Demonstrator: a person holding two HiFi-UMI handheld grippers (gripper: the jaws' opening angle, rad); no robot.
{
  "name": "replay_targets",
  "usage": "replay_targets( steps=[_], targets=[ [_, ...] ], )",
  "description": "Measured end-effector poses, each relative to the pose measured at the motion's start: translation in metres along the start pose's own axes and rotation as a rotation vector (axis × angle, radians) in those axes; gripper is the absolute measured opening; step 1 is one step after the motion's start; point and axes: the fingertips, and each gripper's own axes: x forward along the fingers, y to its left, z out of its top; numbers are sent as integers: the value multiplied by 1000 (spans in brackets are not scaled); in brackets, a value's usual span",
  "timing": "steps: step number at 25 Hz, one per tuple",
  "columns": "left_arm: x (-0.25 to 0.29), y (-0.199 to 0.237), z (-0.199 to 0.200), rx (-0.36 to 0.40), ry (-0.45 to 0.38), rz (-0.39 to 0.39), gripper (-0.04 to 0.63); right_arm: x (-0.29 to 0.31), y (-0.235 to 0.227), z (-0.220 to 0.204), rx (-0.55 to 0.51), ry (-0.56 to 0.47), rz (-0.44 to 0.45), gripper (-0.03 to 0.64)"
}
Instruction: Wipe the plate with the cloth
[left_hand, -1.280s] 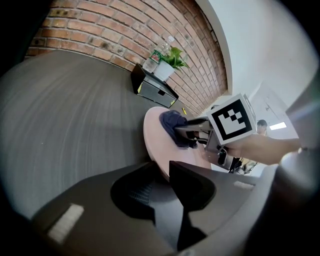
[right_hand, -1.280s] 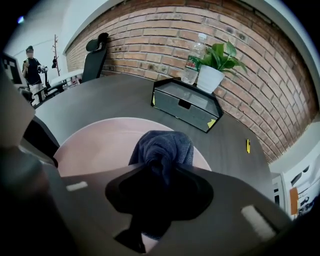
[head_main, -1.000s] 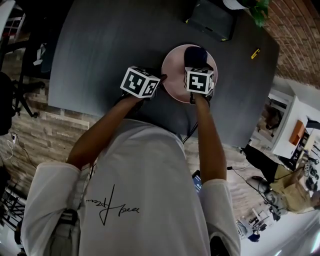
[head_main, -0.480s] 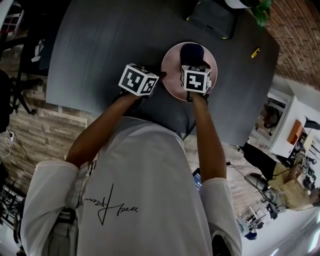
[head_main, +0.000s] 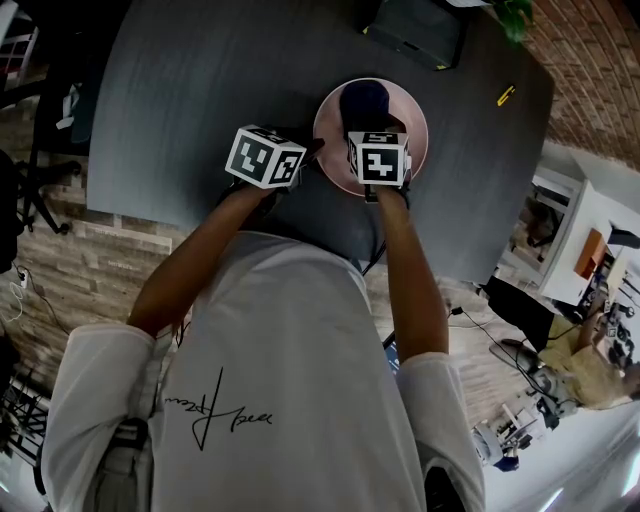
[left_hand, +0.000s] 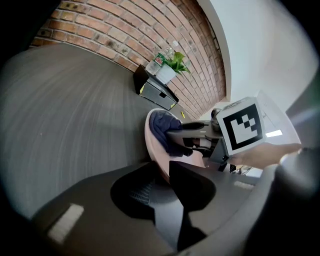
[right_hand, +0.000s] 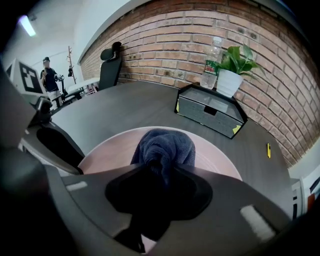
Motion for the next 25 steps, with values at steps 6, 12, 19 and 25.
replay_targets(
  steps=[6, 12, 19, 25],
  targets=[
    [-1, 0, -2, 1, 0, -2, 110, -2, 15, -2, -33, -16, 33, 104],
    [-1, 0, -2, -5, -6, -6, 112, -5, 31, -6, -82, -37, 82, 104],
    [-1, 0, -1, -18, -17, -6, 115, -12, 42, -9, -92, -42, 128, 106],
    [0, 0, 0, -24, -26, -6, 115, -13, 46, -13, -98, -41, 152, 106]
  ],
)
